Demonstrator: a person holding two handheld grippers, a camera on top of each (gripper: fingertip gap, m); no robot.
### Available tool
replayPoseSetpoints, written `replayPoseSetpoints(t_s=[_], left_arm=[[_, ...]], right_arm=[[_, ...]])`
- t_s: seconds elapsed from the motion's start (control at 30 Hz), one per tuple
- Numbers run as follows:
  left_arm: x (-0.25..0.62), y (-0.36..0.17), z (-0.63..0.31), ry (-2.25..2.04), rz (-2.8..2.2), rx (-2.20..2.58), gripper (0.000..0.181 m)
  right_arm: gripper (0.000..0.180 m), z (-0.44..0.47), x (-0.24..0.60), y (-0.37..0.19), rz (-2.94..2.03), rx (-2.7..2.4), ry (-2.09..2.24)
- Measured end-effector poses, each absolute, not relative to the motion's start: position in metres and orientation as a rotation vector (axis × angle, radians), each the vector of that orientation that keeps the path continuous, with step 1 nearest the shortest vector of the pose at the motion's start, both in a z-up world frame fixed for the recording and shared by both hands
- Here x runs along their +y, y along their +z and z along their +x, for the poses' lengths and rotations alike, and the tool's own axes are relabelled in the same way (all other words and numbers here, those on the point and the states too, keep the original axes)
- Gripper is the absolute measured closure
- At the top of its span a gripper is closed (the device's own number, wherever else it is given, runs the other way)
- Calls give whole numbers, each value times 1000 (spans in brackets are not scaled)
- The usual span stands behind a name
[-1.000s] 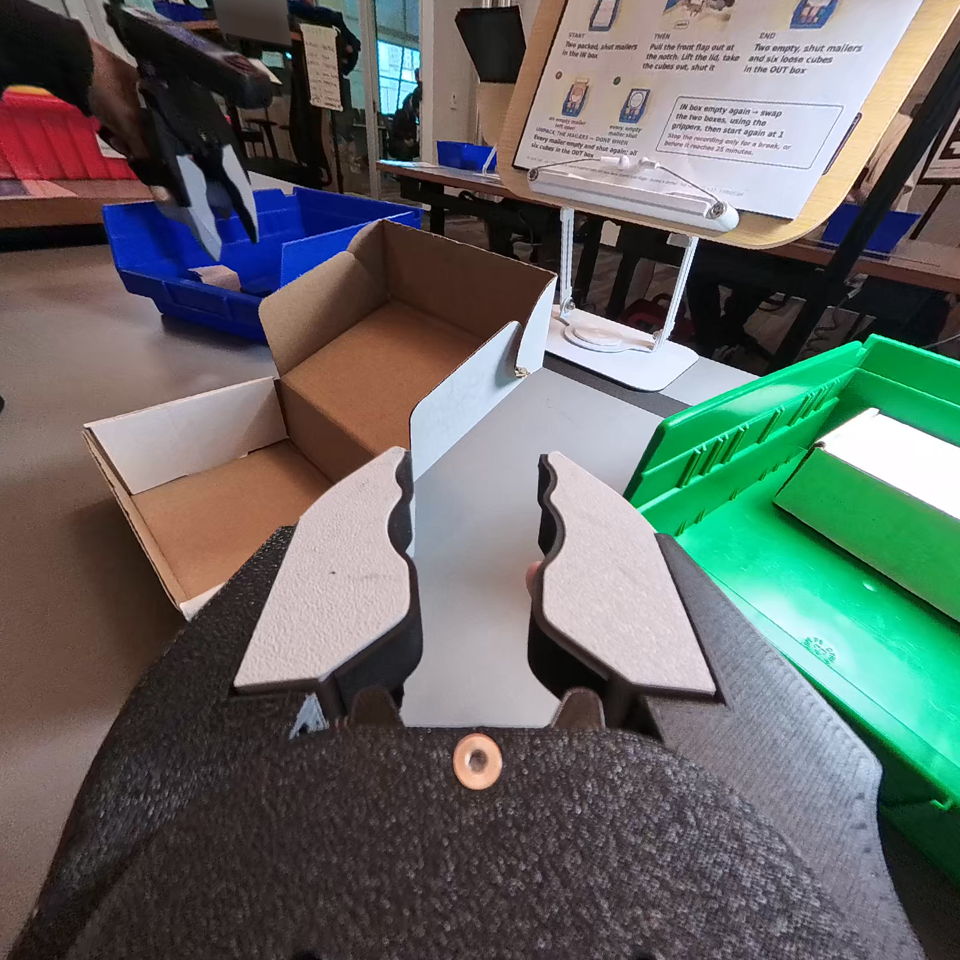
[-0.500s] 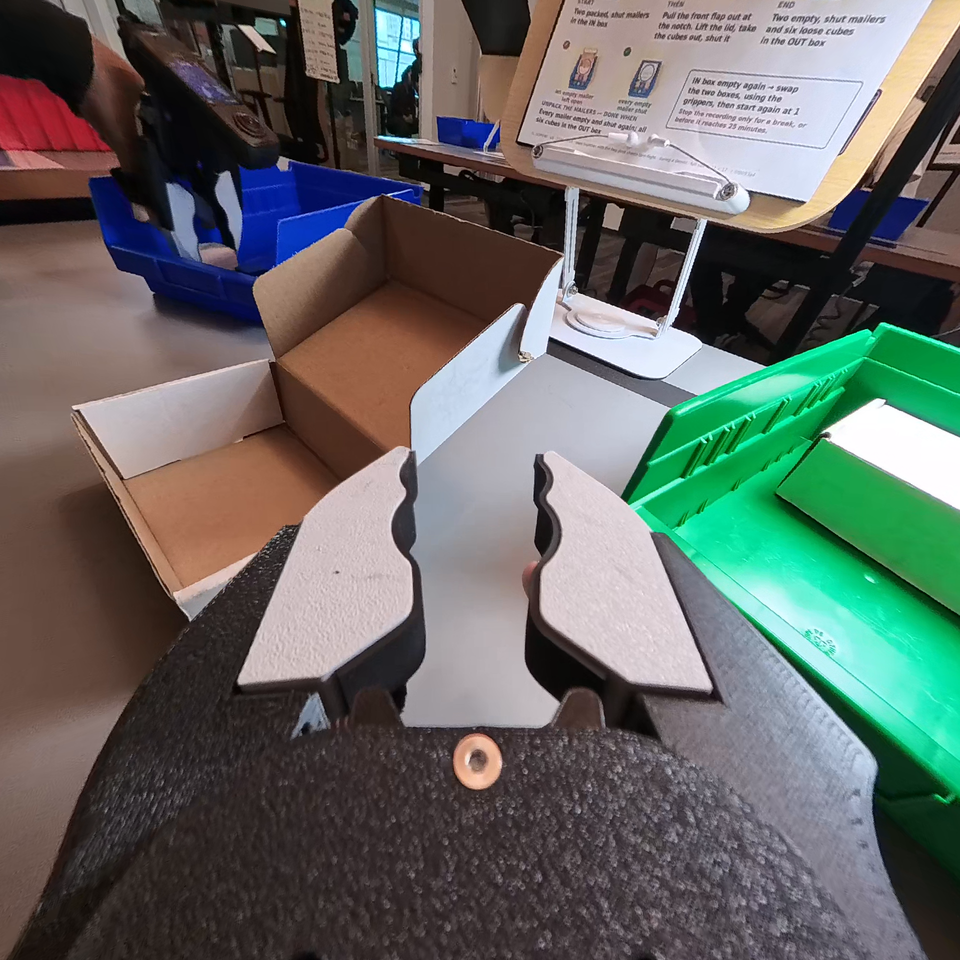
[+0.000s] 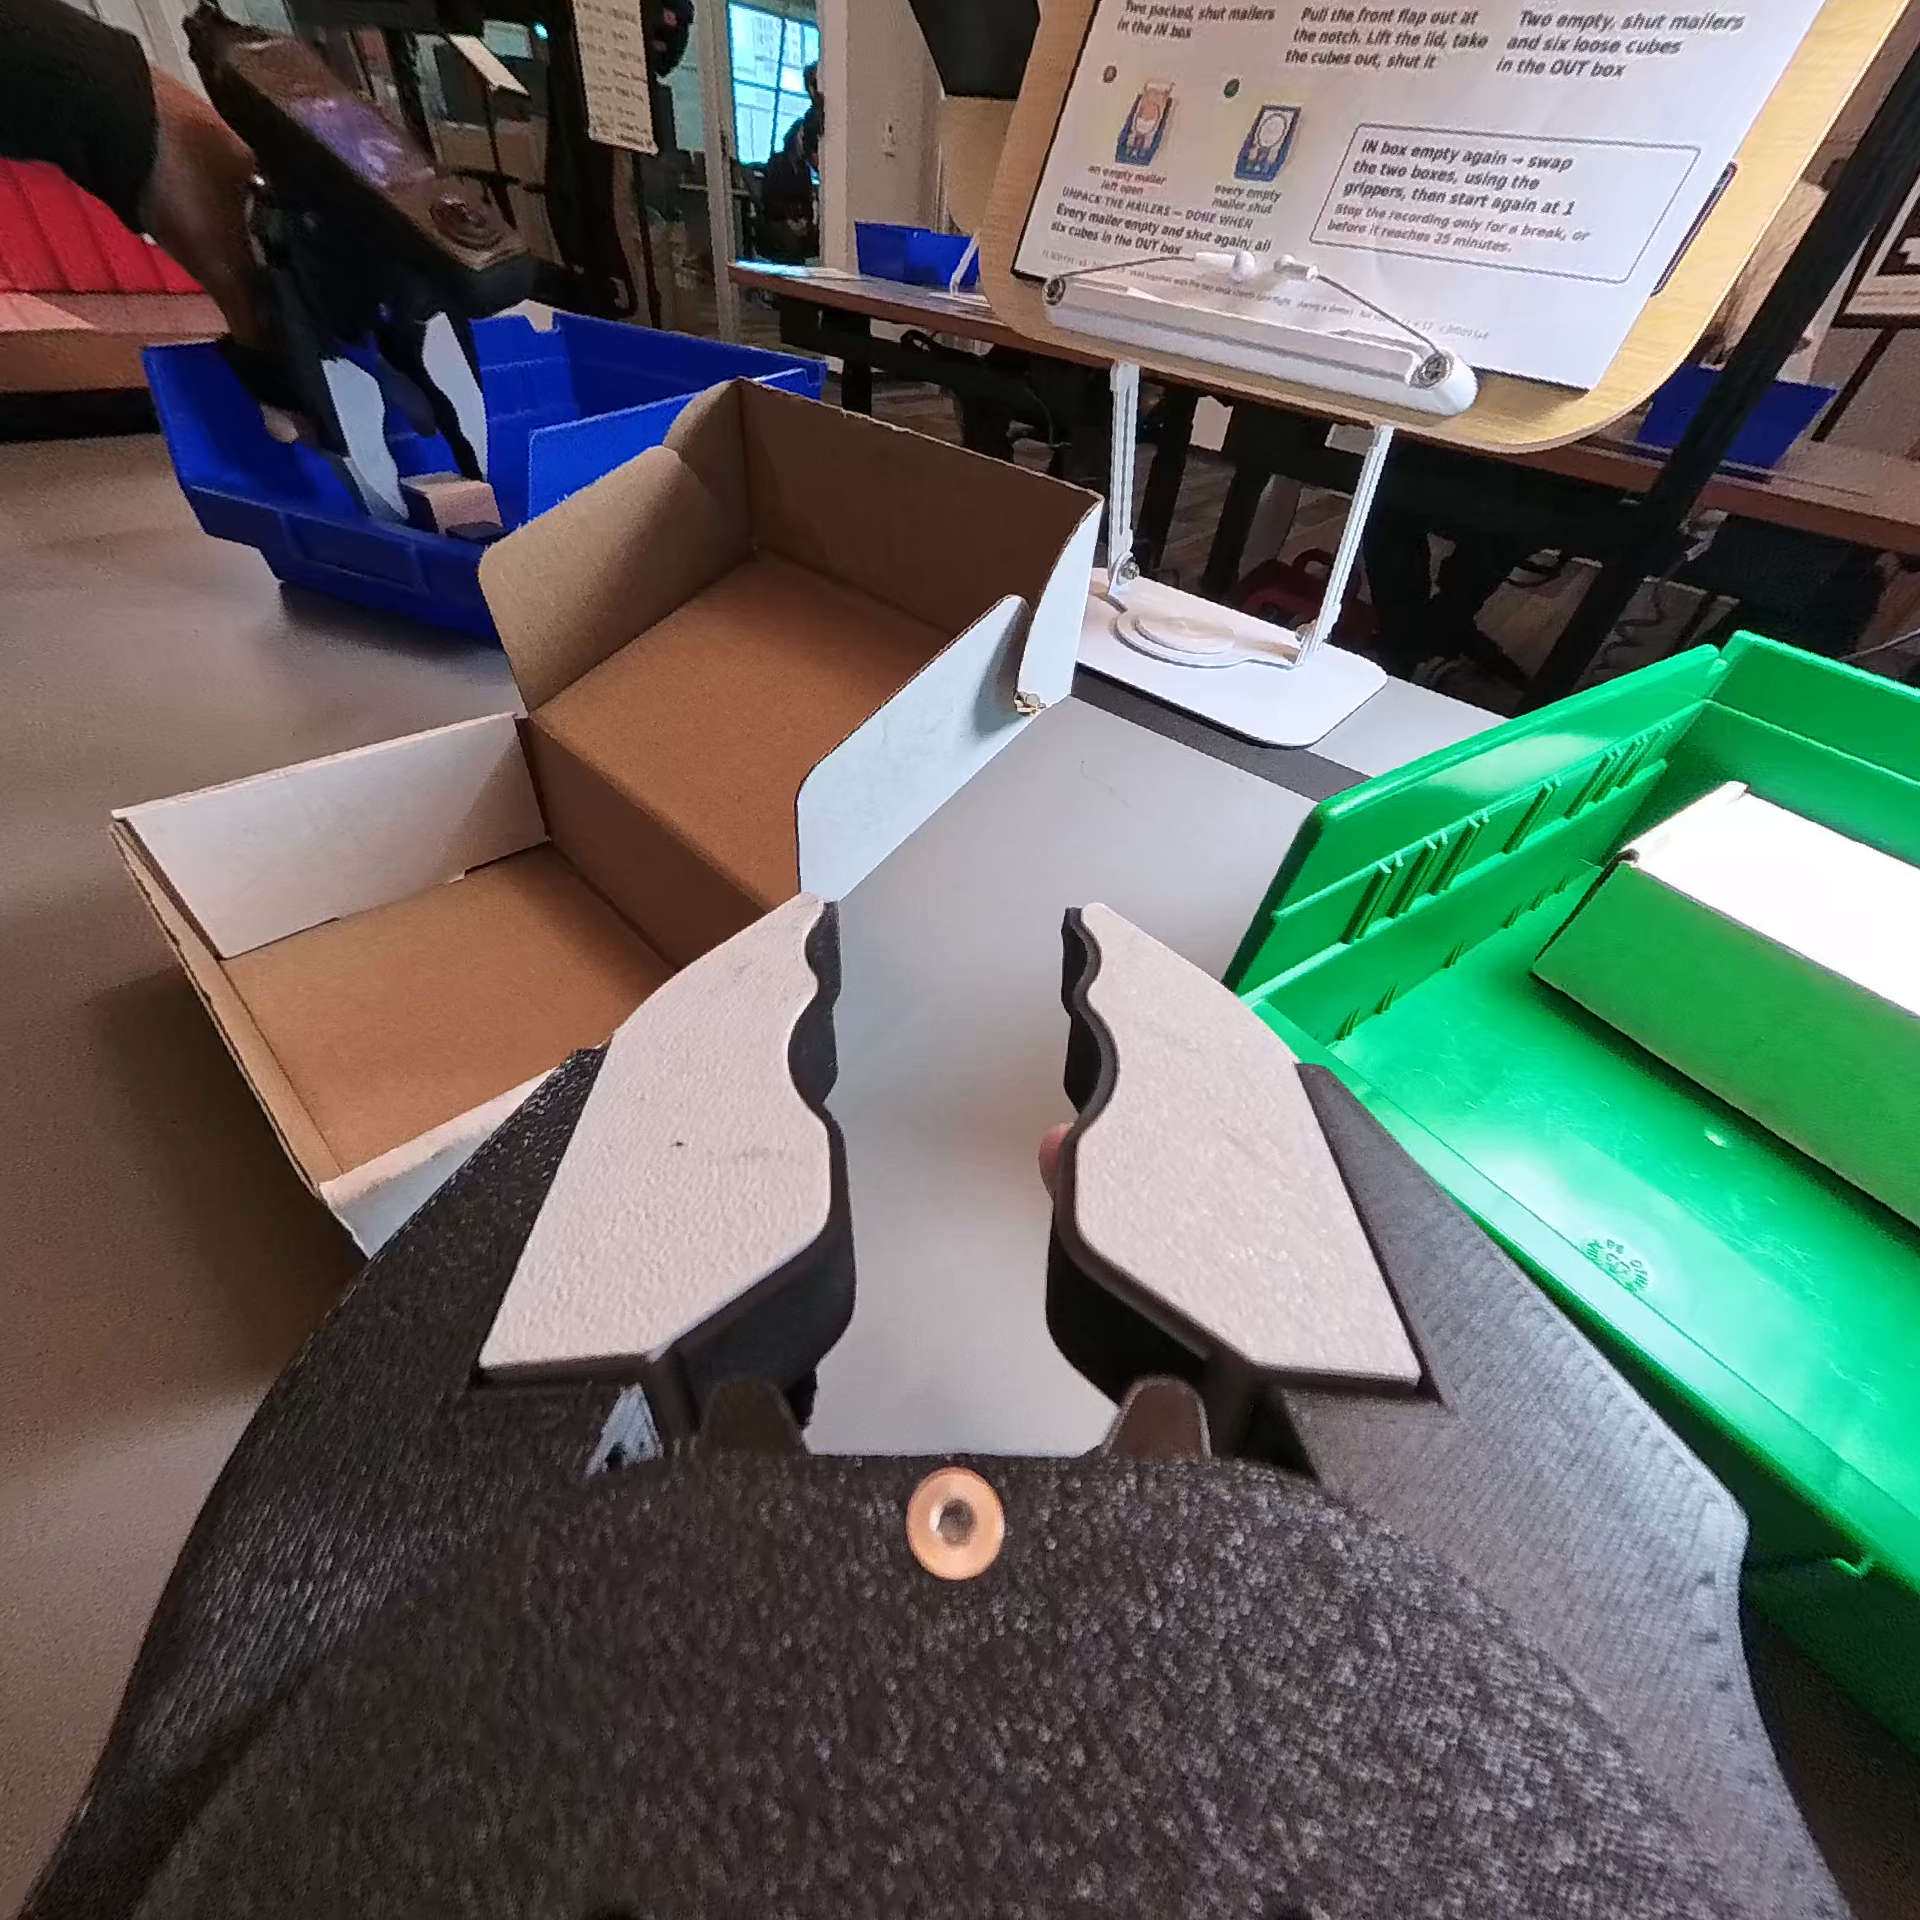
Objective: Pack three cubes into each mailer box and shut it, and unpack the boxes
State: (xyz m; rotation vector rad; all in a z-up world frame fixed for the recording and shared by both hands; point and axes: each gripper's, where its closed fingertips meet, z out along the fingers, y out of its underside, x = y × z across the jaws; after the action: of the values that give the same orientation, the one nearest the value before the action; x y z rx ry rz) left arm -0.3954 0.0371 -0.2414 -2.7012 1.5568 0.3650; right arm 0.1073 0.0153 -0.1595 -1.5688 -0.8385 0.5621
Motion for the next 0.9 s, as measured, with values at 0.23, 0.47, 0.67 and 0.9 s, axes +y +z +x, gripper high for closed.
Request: replayPoseSetpoints(t_s=[0.23, 0.47, 0.67, 0.9], left_arm=[[44, -202, -382, 427, -2636, 1451, 136], [32, -109, -291, 433, -2404, 1535, 136], [-3, -98, -186, 276, -2347, 1646, 136], [-42, -128, -96, 72, -2309, 1833, 136]], right_arm=[[140, 108, 14, -157, -1560, -834, 562], [139, 106, 10, -152, -1539, -840, 576], [131, 96, -6, -151, -1547, -918, 657], [123, 83, -28, -168, -1620, -1099, 729]])
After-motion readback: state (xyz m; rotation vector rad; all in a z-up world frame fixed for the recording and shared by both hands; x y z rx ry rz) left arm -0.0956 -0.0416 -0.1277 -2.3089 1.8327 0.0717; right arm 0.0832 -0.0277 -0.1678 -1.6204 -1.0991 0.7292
